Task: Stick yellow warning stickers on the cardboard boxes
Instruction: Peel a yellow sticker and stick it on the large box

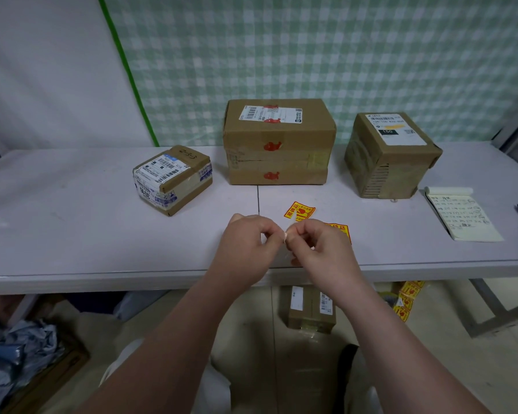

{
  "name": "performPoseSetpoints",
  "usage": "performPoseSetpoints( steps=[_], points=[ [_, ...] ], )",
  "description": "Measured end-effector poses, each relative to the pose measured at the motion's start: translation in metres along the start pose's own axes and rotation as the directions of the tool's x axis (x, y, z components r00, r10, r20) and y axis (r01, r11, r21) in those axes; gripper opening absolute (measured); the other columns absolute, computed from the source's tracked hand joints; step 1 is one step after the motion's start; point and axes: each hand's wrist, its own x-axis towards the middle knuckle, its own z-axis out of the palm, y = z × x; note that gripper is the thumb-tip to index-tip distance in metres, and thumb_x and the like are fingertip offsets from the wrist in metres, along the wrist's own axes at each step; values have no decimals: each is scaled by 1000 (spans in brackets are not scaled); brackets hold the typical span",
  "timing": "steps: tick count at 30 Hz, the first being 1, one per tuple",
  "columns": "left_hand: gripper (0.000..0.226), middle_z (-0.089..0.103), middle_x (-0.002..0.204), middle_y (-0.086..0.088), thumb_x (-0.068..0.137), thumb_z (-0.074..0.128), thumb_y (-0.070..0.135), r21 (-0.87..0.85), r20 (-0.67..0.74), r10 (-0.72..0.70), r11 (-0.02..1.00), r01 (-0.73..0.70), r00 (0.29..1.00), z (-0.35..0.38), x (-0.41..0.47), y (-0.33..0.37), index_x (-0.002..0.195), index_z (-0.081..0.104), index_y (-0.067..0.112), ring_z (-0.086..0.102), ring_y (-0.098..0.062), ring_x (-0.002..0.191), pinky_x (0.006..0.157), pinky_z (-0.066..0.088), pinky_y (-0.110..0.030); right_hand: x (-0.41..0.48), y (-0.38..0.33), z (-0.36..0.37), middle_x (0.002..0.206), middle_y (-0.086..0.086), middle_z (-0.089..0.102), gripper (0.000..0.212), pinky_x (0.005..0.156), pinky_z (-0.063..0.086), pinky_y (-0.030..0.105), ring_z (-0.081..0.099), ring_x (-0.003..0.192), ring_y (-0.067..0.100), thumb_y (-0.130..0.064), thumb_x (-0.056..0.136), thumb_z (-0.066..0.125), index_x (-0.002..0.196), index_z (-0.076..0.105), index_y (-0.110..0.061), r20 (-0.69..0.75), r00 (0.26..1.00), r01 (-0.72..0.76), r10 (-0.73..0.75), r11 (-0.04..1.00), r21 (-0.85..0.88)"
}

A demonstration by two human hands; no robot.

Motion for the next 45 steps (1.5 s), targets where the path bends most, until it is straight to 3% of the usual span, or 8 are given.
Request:
performPoseSetpoints(
  steps=[5, 10, 12, 17, 20, 28, 37, 45],
  points=[
    [23, 53, 60, 6, 90, 49, 8, -241, 86, -77, 966, 96, 993, 2, 0, 4, 69, 55, 16, 46, -2, 54, 56, 38, -16, -1, -6, -1, 67, 3, 57, 18, 58, 52, 22, 55, 61, 10, -6, 93, 50, 79, 61, -4, 110, 987, -147, 115, 922, 357],
    [25, 56, 66, -7, 93, 44, 6, -630, 266, -199, 705, 326, 943, 3, 1, 8, 72, 57, 10, 48, -16, 59, 52, 42, -25, -2, -8, -1, 57, 4, 46, 29, 48, 48, 20, 44, 56, 13, -2, 93, 44, 66, 52, -5, 276, 947, -321, 166, 537, 780],
    [26, 55, 67, -8, 94, 43, 7, -651, 264, -191, 687, 321, 945, 3, 1, 9, 72, 57, 10, 48, -15, 59, 52, 42, -24, -3, -6, 1, 58, 5, 45, 29, 49, 49, 21, 45, 59, 17, -7, 94, 44, 66, 51, -5, 266, 950, -312, 163, 522, 794],
    [28, 53, 55, 8, 95, 46, 14, -521, 177, -145, 825, 218, 973, 6, 0, 10, 69, 55, 12, 49, -4, 52, 52, 41, -17, -2, -7, 6, 62, 3, 56, 39, 50, 48, 26, 54, 55, 13, -37, 96, 47, 81, 59, -2, 75, 986, -166, 148, 882, 442],
    [26, 52, 53, 7, 95, 46, 14, -570, 192, -144, 789, 230, 971, 8, 0, 12, 72, 54, 7, 48, -4, 50, 50, 40, -17, -1, -8, 9, 53, -4, 52, 40, 51, 42, 31, 48, 50, 12, -32, 96, 48, 75, 52, 1, -41, 997, -50, 67, 946, 319],
    [23, 51, 56, 3, 88, 47, 11, -726, 244, -126, 634, 267, 962, 11, -1, 12, 67, 56, 14, 47, -12, 57, 61, 41, -25, -5, -10, 9, 55, 3, 38, 26, 48, 31, 22, 37, 49, 9, -18, 96, 48, 71, 50, -11, 98, 977, -199, 189, 645, 737],
    [33, 58, 62, -4, 92, 43, 6, -862, 261, -96, 424, 276, 961, 13, -1, 9, 67, 63, 14, 52, -13, 63, 63, 45, -22, -2, -11, 6, 59, 5, 29, 14, 40, 36, 16, 42, 56, 15, -13, 94, 49, 80, 49, -9, 184, 944, -269, 273, 315, 910],
    [33, 59, 66, -9, 92, 38, 3, -896, 267, -139, 328, 299, 954, 17, -2, 10, 67, 59, 9, 51, -17, 67, 65, 43, -27, -5, -10, 8, 62, 6, 34, 8, 40, 42, 16, 50, 46, 10, -15, 95, 48, 93, 49, -8, 164, 951, -225, 263, 221, 949]
  ],
)
